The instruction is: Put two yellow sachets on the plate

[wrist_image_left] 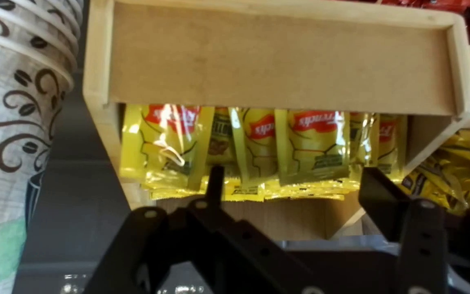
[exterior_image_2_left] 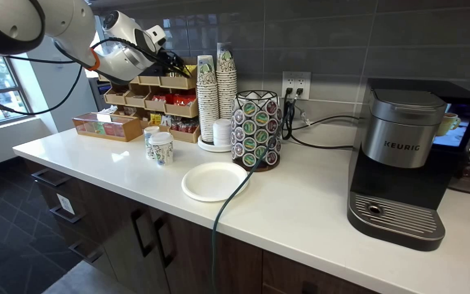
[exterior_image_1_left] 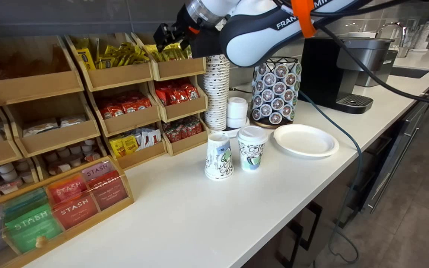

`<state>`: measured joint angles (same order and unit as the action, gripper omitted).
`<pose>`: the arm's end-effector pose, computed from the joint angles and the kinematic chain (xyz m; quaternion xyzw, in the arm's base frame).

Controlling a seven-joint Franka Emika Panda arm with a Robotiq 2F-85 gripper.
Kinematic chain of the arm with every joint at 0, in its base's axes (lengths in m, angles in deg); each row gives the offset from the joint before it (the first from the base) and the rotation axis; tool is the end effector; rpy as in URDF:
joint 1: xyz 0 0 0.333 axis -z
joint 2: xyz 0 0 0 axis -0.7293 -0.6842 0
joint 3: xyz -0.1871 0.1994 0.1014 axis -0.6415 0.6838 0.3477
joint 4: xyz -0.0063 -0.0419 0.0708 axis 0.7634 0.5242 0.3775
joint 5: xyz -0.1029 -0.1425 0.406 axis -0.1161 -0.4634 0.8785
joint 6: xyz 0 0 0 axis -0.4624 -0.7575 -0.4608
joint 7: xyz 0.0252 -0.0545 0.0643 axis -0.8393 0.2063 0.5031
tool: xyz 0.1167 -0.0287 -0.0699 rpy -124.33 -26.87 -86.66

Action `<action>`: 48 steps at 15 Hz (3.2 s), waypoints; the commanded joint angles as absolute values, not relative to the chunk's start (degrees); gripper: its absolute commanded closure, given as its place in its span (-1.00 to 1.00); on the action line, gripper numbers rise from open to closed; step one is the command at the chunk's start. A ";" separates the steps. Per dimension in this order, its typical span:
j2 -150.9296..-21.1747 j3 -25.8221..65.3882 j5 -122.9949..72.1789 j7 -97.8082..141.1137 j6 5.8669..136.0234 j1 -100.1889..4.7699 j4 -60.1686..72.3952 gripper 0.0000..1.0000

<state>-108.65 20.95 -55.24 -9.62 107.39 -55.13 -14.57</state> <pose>0.8350 0.1281 0.4274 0.8573 0.0065 0.5148 0.0065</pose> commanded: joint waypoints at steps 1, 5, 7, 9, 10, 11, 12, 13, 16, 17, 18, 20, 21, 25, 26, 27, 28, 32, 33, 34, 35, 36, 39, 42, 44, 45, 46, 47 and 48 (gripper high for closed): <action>-111.43 19.04 -55.64 -11.19 107.07 -56.62 -18.74 -0.05; -111.29 18.79 -55.43 -11.06 106.31 -57.02 -19.39 0.32; -110.93 19.08 -55.18 -10.94 106.00 -56.95 -18.98 0.45; -110.70 19.41 -54.93 -10.91 105.75 -56.89 -18.48 0.40; -110.55 19.62 -54.80 -10.84 105.51 -56.84 -18.21 0.40; -110.46 19.73 -54.68 -10.85 105.25 -56.84 -18.08 0.41; -110.37 19.87 -54.56 -10.84 105.00 -56.83 -17.97 0.49; -110.16 20.18 -54.35 -10.76 104.58 -56.78 -17.74 0.52; -109.74 20.52 -54.19 -10.74 102.91 -56.92 -17.48 0.88; -109.64 20.64 -54.15 -10.81 102.43 -56.96 -17.45 0.98; -109.51 20.72 -54.16 -10.80 102.04 -57.00 -17.40 0.93; -109.25 20.56 -54.30 -11.04 101.49 -57.16 -17.45 1.00; -109.12 20.27 -54.46 -11.39 101.38 -57.29 -17.63 1.00; -108.07 19.16 -54.87 -13.17 101.63 -57.64 -18.37 1.00; -107.40 19.10 -54.80 -13.54 101.33 -57.64 -18.26 1.00; -106.80 19.10 -54.75 -13.89 101.26 -57.62 -18.10 1.00; -105.87 19.20 -54.70 -14.22 101.32 -57.57 -17.44 1.00; -102.22 21.35 -53.34 -14.79 100.84 -56.67 -14.17 1.00; -101.47 21.37 -53.23 -15.41 101.01 -56.69 -13.49 1.00; -100.65 21.65 -52.98 -15.92 101.39 -56.55 -12.61 1.00; -99.73 21.96 -52.63 -16.40 101.63 -56.38 -11.54 1.00; -98.99 22.05 -52.43 -17.00 101.86 -56.33 -10.73 1.00; -96.69 23.37 -50.67 -17.95 103.69 -55.47 -7.59 1.00; -95.00 25.68 -47.36 -17.99 105.21 -54.39 -4.81 1.00; -93.89 27.61 -44.75 -17.45 106.39 -53.47 -2.80 1.00; -93.20 28.25 -43.97 -17.33 106.26 -53.13 -1.62 1.00; -92.56 29.08 -43.12 -16.99 106.09 -52.65 -0.38 1.00; -91.99 29.63 -42.58 -16.80 105.69 -52.28 0.74 1.00; -91.19 30.03 -42.19 -16.70 105.38 -51.92 2.29 1.00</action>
<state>-95.15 27.66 -44.58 -17.56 105.08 -53.90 -4.59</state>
